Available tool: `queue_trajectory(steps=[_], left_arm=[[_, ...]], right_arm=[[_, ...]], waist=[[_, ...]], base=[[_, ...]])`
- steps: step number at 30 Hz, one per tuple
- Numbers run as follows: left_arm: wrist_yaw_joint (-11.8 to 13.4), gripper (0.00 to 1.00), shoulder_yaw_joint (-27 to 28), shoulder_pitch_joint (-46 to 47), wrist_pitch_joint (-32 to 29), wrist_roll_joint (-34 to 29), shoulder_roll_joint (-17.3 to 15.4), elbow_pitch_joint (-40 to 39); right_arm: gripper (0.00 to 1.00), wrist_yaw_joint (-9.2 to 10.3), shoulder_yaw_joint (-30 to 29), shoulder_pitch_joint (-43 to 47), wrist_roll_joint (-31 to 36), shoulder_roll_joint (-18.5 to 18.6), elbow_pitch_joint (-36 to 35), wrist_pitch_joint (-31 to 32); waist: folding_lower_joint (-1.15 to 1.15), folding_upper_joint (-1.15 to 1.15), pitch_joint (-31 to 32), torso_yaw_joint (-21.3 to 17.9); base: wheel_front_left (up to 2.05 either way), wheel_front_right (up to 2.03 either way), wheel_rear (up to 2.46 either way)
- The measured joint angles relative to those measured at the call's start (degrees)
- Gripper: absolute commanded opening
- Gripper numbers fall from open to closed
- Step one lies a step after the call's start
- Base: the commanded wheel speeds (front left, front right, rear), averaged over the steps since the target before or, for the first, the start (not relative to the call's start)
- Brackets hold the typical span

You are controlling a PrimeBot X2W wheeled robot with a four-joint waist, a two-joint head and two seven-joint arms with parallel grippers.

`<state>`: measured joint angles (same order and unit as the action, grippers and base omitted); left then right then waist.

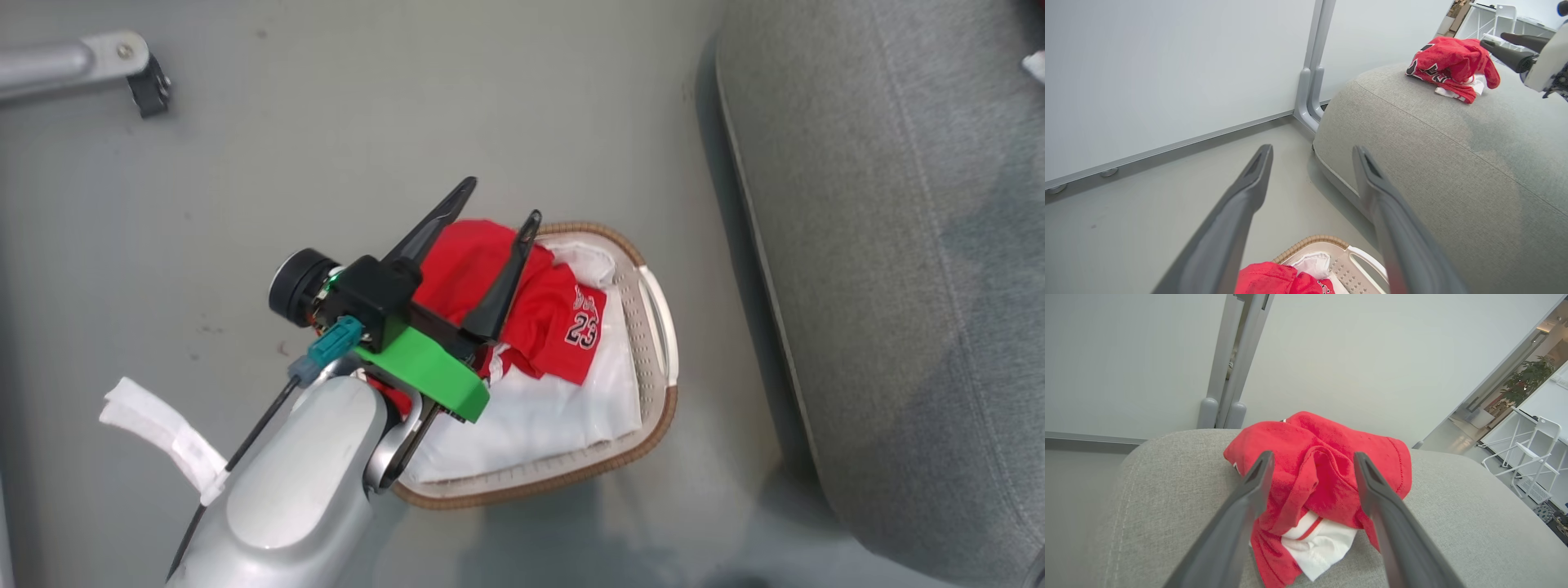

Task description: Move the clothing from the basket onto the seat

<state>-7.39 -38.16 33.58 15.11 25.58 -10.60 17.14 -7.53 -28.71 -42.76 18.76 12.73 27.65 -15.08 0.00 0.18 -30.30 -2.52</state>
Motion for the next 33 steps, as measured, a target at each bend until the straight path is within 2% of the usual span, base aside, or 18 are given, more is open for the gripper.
queue_trajectory(steps=[3,9,20,25,33], left_arm=[[0.0,1.0,3.2,-1.9,0.0,-0.3,0.8,0.6],[0.0,1.0,10.5,-6.6,0.0,-2.1,2.6,2.6],[0.0,1.0,21.4,-15.5,0.0,-5.5,4.6,4.1],[0.0,1.0,25.8,-18.9,0.0,-6.6,5.0,3.8],[0.0,1.0,29.7,-24.0,0.0,-7.2,5.6,3.4]], right_arm=[[1.0,0.0,1.9,0.0,-1.3,-0.2,0.2,0.0],[1.0,0.0,6.3,2.3,-4.8,-3.0,-1.6,0.0],[1.0,0.0,11.8,14.0,-11.8,-9.2,-6.6,0.0],[1.0,0.0,15.4,17.7,-13.5,-9.8,-7.6,0.0],[1.0,0.0,21.8,23.3,-20.9,-9.9,-7.0,0.0]], waist=[[0.0,0.0,2.9,0.3],[0.0,0.0,8.7,1.2],[0.0,0.0,18.6,3.6],[-0.01,0.0,21.9,4.8],[0.0,0.0,25.3,5.8]], base=[[0.0,0.0,0.0],[0.0,0.0,0.0],[0.0,0.0,0.0],[0.0,0.0,0.0],[0.0,0.0,0.0]])
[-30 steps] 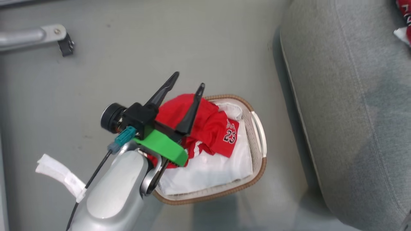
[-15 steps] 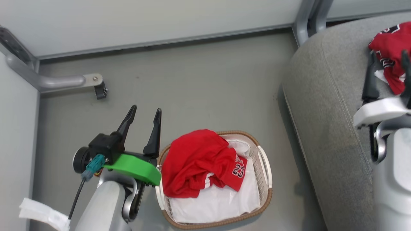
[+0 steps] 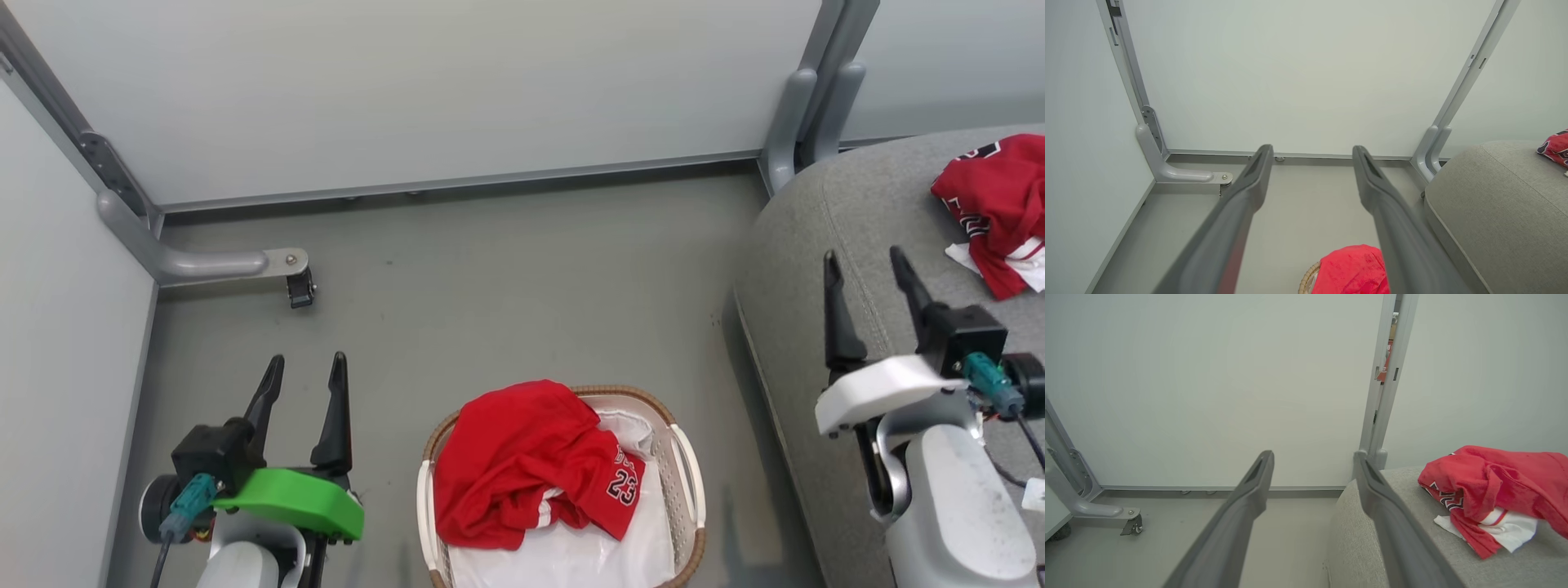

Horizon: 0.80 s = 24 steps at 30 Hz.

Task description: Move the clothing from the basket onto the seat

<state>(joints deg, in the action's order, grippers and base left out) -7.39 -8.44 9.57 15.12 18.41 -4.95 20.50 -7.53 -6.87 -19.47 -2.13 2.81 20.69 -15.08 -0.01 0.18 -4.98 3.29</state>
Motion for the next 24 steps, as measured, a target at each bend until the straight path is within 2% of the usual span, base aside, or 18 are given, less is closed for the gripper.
queue_trajectory(steps=[10,24], left_arm=[[0.0,1.0,1.6,-4.6,0.0,-0.3,0.6,-0.8],[0.0,1.0,2.9,-6.0,0.0,-0.4,0.7,-1.5]], right_arm=[[1.0,0.0,4.6,7.3,-5.4,0.0,-1.1,0.0],[1.0,0.0,7.2,9.5,-7.4,0.0,-0.6,0.0]], waist=[[0.0,0.0,2.6,0.1],[0.0,0.0,4.0,-0.8]], base=[[0.0,0.0,0.0],[0.0,0.0,0.0]])
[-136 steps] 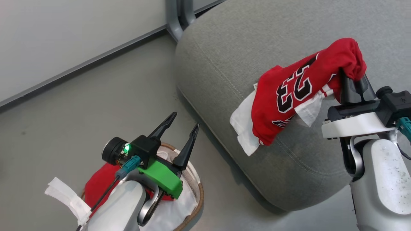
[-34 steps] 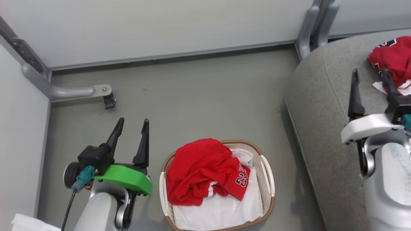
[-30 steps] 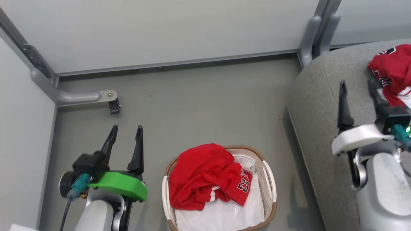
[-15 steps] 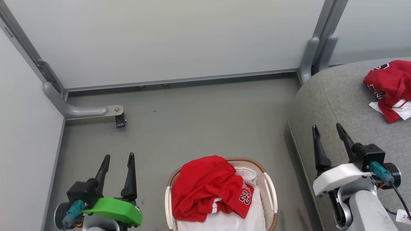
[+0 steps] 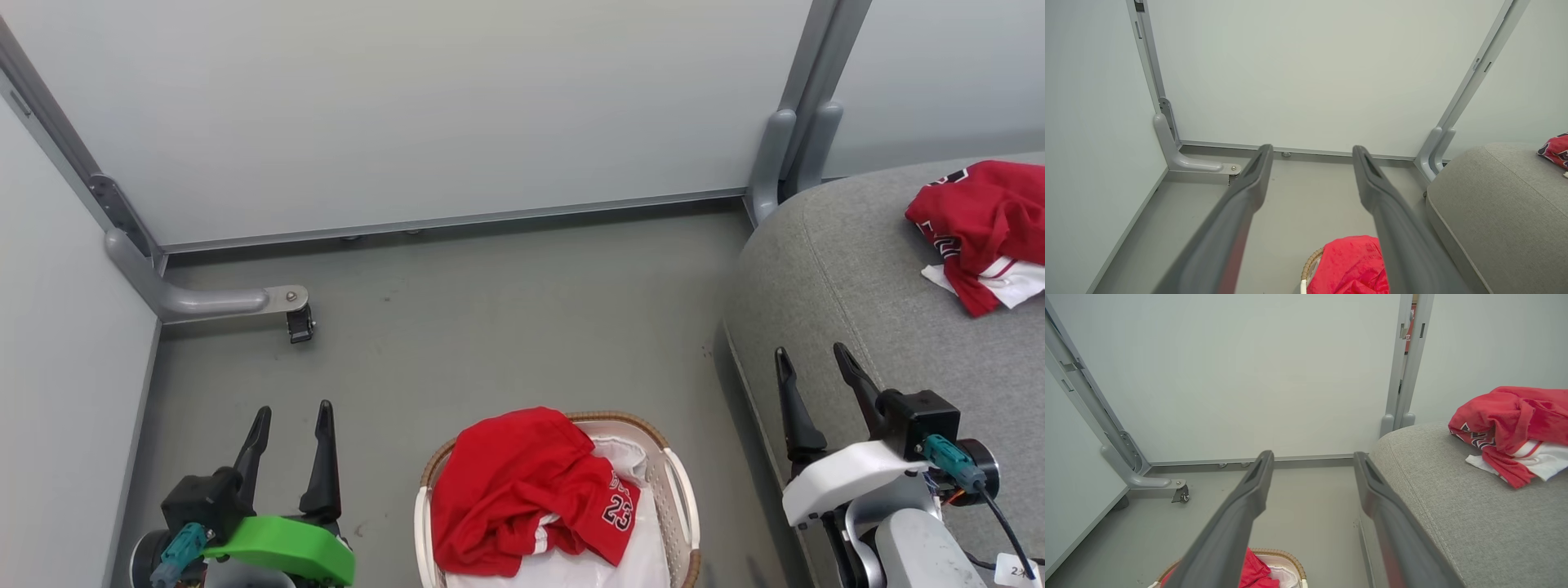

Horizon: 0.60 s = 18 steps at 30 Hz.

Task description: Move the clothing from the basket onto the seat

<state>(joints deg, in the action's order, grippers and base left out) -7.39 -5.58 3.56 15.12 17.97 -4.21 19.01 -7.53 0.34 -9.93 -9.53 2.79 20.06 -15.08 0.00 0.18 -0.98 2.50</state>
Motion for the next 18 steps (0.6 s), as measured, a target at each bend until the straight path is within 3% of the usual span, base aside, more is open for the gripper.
queue_trajectory(steps=[18], left_arm=[[0.0,1.0,0.1,-0.3,0.0,-0.3,0.4,-0.2]], right_arm=[[1.0,0.0,0.2,-0.1,-0.4,0.0,0.5,0.0]], waist=[[0.0,0.0,-0.7,0.3]], base=[[0.0,0.0,0.0]])
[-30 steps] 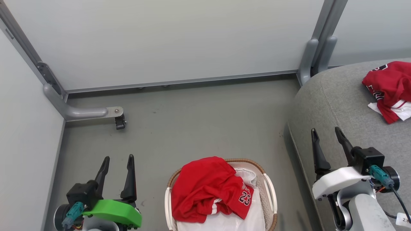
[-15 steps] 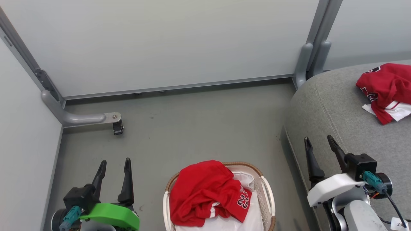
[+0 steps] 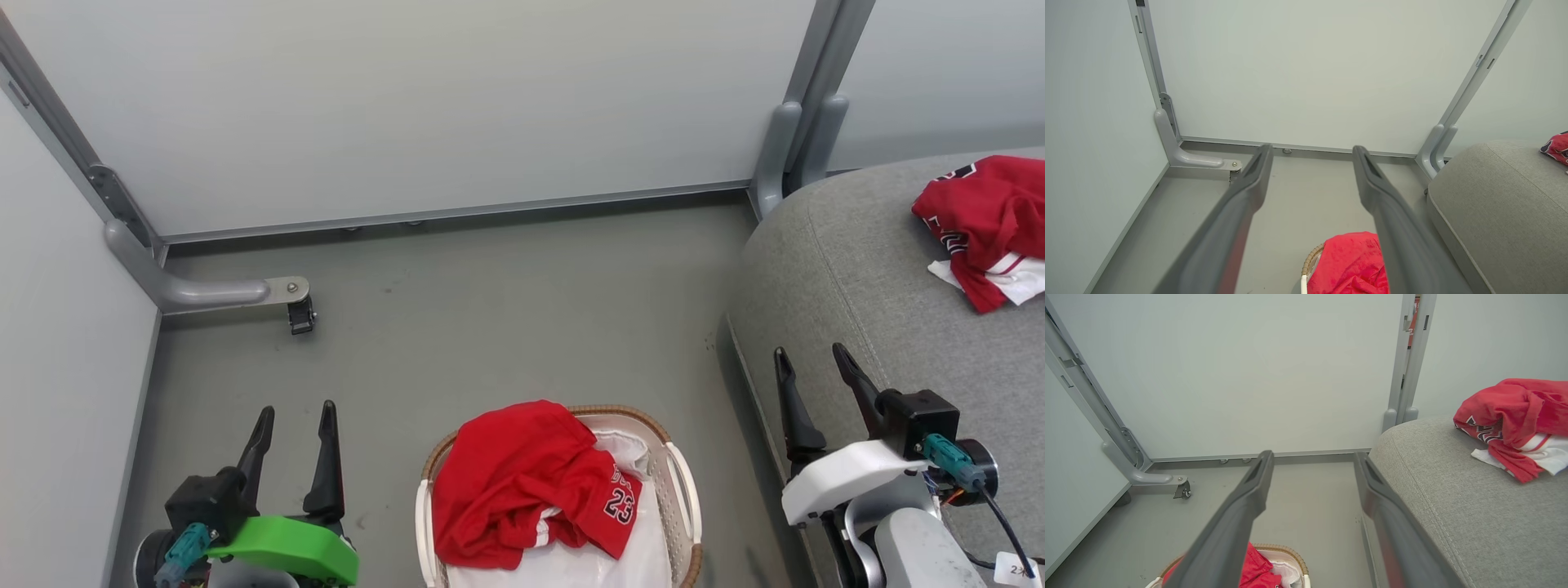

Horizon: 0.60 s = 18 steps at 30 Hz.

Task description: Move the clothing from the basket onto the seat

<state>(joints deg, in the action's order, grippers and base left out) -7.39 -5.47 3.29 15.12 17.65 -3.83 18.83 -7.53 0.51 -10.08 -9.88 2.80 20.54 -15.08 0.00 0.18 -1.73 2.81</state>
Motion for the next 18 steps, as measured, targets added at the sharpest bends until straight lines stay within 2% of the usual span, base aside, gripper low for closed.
queue_trajectory(steps=[11,18], left_arm=[[0.0,1.0,-3.3,3.3,0.0,-0.6,-0.4,0.4],[0.0,1.0,-9.9,9.3,0.0,-1.2,-1.9,1.9]], right_arm=[[1.0,0.0,-3.9,-2.4,3.0,0.0,-2.8,0.0],[1.0,0.0,-6.1,-5.9,5.0,0.0,-6.8,0.0]], waist=[[0.0,0.0,-3.7,-0.4],[0.0,0.0,-8.3,-0.9]], base=[[0.0,0.0,0.0],[0.0,0.0,0.0]])
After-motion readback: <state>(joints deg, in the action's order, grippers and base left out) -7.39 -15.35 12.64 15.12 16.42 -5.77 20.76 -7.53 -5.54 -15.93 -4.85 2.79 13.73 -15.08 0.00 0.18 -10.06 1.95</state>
